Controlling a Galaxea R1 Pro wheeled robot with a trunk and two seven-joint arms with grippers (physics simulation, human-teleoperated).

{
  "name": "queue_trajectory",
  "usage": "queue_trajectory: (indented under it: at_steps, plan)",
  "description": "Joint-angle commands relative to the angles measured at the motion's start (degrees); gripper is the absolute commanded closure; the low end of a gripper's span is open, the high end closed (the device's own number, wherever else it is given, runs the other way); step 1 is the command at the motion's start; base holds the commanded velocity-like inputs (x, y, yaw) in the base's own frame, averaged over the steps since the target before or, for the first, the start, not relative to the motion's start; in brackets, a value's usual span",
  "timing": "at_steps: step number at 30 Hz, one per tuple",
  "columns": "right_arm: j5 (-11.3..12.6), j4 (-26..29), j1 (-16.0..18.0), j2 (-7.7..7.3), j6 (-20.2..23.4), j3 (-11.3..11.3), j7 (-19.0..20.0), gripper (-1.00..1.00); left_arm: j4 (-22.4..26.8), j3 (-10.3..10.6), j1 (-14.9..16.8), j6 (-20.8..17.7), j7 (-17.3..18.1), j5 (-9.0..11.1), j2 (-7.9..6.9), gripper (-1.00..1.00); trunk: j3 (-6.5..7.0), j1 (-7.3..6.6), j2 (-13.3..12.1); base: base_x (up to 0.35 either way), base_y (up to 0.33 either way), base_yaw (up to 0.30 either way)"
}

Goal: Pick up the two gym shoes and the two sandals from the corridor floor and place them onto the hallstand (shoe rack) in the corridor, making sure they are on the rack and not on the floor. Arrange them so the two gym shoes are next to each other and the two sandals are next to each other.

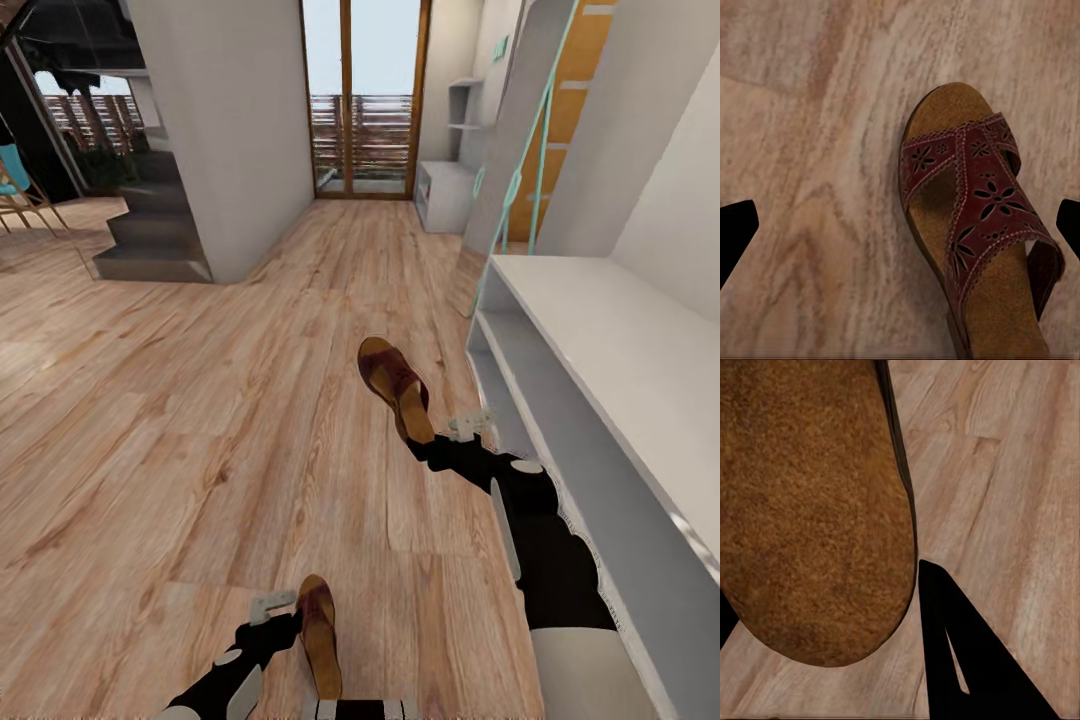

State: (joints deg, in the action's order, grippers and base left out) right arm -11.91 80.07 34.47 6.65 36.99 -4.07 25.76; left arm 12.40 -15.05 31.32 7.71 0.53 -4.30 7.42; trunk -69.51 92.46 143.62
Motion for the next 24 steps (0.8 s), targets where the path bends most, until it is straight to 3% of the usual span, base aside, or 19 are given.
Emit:
queue_trajectory:
  at_steps: [1,12,24]
  plan:
    - [-0.1,-0.1,0.0,0.09,0.3,-0.1,0.4,1.0,0.0,-0.4,0.0,0.2,0.1,-0.5,0.07,-1.0,-0.37,0.01,0.0,0.0,0.0,0.0]
    - [0.8,-2.4,0.0,0.12,0.4,0.2,0.4,1.0,0.0,-0.4,0.1,0.1,0.0,-0.5,0.2,-1.0,-3.48,0.29,0.2,0.0,0.0,0.0]
    - [0.7,-2.5,0.0,-0.06,0.4,0.1,0.3,1.0,0.5,0.2,0.1,0.2,0.0,-0.5,0.69,-1.0,-3.5,0.29,0.2,0.0,0.0,0.0]
